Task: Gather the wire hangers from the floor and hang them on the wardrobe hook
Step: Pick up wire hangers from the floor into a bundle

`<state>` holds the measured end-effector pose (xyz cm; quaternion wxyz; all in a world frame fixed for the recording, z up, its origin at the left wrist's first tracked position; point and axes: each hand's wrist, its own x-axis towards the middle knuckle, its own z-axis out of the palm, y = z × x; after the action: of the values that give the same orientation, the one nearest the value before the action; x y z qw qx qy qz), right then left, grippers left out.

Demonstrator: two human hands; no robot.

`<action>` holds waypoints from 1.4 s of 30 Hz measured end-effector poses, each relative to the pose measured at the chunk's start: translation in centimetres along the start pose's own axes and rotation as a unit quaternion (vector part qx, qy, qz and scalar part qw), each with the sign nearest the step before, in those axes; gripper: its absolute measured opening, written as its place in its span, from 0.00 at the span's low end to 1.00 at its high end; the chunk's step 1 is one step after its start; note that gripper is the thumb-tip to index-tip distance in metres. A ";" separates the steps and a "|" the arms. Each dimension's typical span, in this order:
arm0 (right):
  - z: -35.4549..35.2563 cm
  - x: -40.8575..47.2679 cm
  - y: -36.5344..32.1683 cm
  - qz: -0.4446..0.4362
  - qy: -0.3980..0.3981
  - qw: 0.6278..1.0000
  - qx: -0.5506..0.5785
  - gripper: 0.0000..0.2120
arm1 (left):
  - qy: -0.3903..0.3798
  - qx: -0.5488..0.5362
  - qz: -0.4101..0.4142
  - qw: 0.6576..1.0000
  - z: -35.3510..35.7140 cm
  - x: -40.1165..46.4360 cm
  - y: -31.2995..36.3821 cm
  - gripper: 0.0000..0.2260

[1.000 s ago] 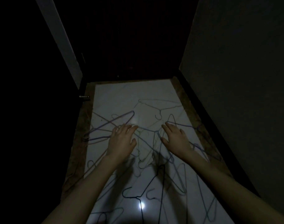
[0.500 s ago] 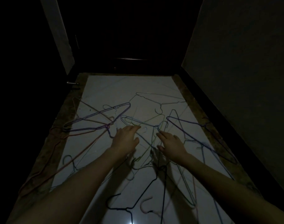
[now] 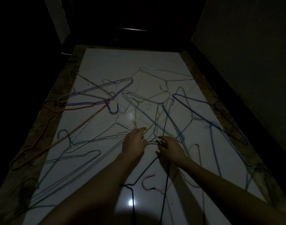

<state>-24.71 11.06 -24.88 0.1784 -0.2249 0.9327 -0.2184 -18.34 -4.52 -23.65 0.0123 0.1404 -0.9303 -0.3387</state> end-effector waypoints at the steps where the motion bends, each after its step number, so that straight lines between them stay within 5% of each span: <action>1: 0.1 0.1 0.5 0.007 -0.002 1.000 0.015 0.22 | 0.003 -0.005 0.003 1.000 0.2 0.2 -0.2 0.21; 9: 1.2 2.4 1.4 -0.028 0.023 0.999 -0.002 0.17 | -0.010 0.070 -0.038 0.997 2.7 0.4 -2.6 0.18; 13: 2.2 2.9 1.1 -0.034 0.013 0.999 0.018 0.18 | 0.026 -0.049 -0.071 0.996 3.3 0.3 -3.5 0.12; 18: 2.5 3.1 1.3 -0.019 0.009 1.000 -0.018 0.18 | 0.042 -0.191 -0.195 0.961 2.9 1.5 -2.4 0.19; 23: 2.4 2.2 0.7 0.000 0.041 0.996 -0.080 0.13 | 0.024 -0.233 -0.193 0.953 2.7 0.2 -2.6 0.22; 28: 1.1 1.3 0.3 -0.029 0.077 0.993 -0.081 0.09 | 0.072 -0.436 -0.269 0.856 0.7 0.4 -1.5 0.15; 42: -5.5 -0.3 -3.0 -0.032 0.061 0.986 0.154 0.01 | 0.037 -0.558 -0.176 0.810 -6.0 1.6 3.8 0.14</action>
<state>-25.82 10.58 -18.72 0.1468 -0.2105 0.8894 -0.3782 -20.17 -5.96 -16.73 0.0633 0.2833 -0.5397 -0.7902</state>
